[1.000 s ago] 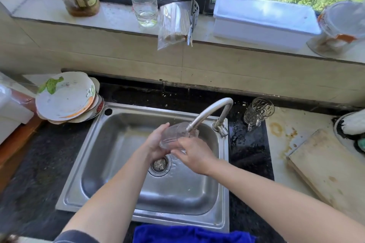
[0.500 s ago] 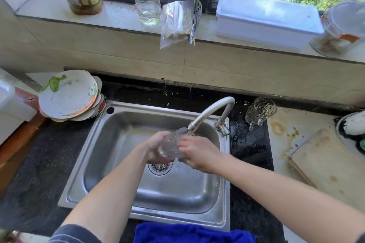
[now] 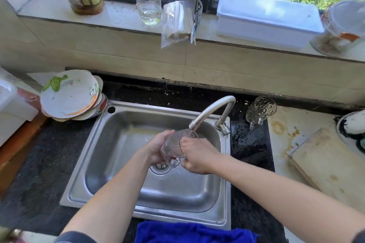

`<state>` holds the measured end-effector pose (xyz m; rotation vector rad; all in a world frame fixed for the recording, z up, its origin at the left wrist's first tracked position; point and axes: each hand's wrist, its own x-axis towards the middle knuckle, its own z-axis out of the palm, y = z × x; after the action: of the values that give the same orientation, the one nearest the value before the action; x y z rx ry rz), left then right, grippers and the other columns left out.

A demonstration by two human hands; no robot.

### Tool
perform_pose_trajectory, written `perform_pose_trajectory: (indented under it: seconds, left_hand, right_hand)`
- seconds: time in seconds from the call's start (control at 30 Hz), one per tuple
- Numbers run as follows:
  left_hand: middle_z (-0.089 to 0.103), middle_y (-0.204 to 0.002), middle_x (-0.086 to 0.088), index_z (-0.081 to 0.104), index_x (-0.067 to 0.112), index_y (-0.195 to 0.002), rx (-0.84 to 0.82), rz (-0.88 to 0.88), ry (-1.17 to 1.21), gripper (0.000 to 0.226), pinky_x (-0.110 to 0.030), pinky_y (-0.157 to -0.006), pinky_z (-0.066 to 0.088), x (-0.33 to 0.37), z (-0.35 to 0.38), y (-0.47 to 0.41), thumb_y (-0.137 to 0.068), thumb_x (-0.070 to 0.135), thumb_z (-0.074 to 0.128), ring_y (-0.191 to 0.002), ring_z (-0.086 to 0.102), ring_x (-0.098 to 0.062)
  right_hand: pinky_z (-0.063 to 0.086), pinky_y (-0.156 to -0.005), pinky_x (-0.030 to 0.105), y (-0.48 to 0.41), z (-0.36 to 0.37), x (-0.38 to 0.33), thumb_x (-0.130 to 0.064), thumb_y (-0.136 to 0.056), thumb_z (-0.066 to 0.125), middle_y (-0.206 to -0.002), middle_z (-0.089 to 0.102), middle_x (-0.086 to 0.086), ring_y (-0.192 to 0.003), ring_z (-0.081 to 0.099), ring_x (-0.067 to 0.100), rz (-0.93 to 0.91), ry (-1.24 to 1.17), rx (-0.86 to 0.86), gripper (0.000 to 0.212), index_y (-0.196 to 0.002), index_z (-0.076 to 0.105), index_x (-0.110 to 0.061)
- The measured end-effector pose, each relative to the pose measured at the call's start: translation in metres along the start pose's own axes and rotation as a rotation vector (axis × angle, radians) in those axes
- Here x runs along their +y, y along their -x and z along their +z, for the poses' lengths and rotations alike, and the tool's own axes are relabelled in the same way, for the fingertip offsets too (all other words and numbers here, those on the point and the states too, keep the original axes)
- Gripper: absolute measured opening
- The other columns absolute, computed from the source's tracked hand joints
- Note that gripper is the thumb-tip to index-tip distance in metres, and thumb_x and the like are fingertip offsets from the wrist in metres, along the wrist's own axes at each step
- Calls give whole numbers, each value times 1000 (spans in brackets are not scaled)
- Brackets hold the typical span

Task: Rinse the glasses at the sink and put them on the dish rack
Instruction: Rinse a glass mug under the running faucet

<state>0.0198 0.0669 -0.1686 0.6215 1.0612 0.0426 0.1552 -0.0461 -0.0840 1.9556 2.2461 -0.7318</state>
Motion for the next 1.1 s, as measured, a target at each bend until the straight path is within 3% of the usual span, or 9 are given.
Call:
perform_pose_trajectory:
  seconds: [0.17, 0.27, 0.43, 0.53, 0.63, 0.73, 0.87, 1.0, 1.1]
  left_hand:
    - [62, -72, -5, 64, 17, -81, 94, -50, -98, 24, -23, -52, 43, 11, -12, 8, -89, 35, 49, -56, 54, -21]
    - [58, -59, -2, 59, 15, -71, 47, -126, -104, 28, -20, -47, 42, 8, 1, 16, -89, 31, 46, -48, 53, -16]
    - [67, -86, -9, 67, 14, -96, -105, -64, -149, 34, -32, -69, 46, 7, 2, 20, -91, 41, 47, -68, 60, -22]
    - [67, -85, -7, 68, 13, -101, -112, 4, -8, 38, -31, -64, 42, -1, 12, 23, -90, 45, 50, -63, 60, -21]
    - [65, -74, -6, 68, 13, -101, -77, 41, 55, 38, -27, -52, 39, -11, 23, 27, -93, 42, 46, -56, 58, -21]
    - [65, -71, -7, 66, 13, -92, -58, 65, 51, 33, -25, -51, 40, -14, 30, 33, -93, 37, 44, -55, 58, -23]
    - [66, -71, -7, 63, 13, -84, 137, 149, -188, 28, -27, -55, 42, -12, 37, 41, -96, 29, 43, -60, 58, -22]
    - [59, -70, -9, 61, 9, -79, 216, 289, -425, 25, -27, -50, 40, 0, 37, 45, -97, 17, 45, -53, 50, -18]
    - [59, -73, -14, 56, 7, -83, 268, 427, -406, 19, -27, -48, 43, 16, 43, 50, -97, 12, 43, -53, 54, -18]
  right_hand:
    - [45, -103, 38, 12, 14, 24, -8, -86, 55, -141, 55, -3, -134, 45, 17, -172, -63, 110, 49, -132, 58, -22]
    - [47, -98, 36, -1, 17, 19, -28, -94, 56, -137, 57, -4, -132, 45, 14, -110, -91, 125, 30, -121, 66, -18]
    - [52, -84, 37, -6, 7, 16, -38, -84, 72, -89, 71, -12, -90, 64, 13, 107, -562, 71, 12, -89, 75, -28]
    - [52, -78, 37, -5, 3, 14, -37, -76, 80, -79, 68, -10, -78, 63, 10, 205, -754, 259, 15, -73, 71, -26]
    - [45, -85, 26, -2, 17, 12, -44, -67, 85, -100, 57, -17, -94, 54, 2, 385, -865, 534, 40, -97, 61, -34]
    - [41, -105, 33, -6, 34, 13, -54, -58, 86, -129, 57, -12, -119, 52, 6, 523, -1171, 442, 88, -132, 52, -24]
    - [49, -86, 24, -5, 28, 23, -15, -72, 84, -107, 74, 1, -103, 69, 13, 474, -1521, 331, 53, -119, 61, -6]
    - [51, -81, 37, -5, 26, 32, -34, -55, 88, -108, 69, 3, -104, 65, 20, 545, -1537, 303, 70, -116, 60, -14]
    - [51, -77, 42, -1, 24, 37, -26, -72, 79, -115, 66, 9, -101, 63, 25, 593, -1624, 309, 50, -116, 60, -13]
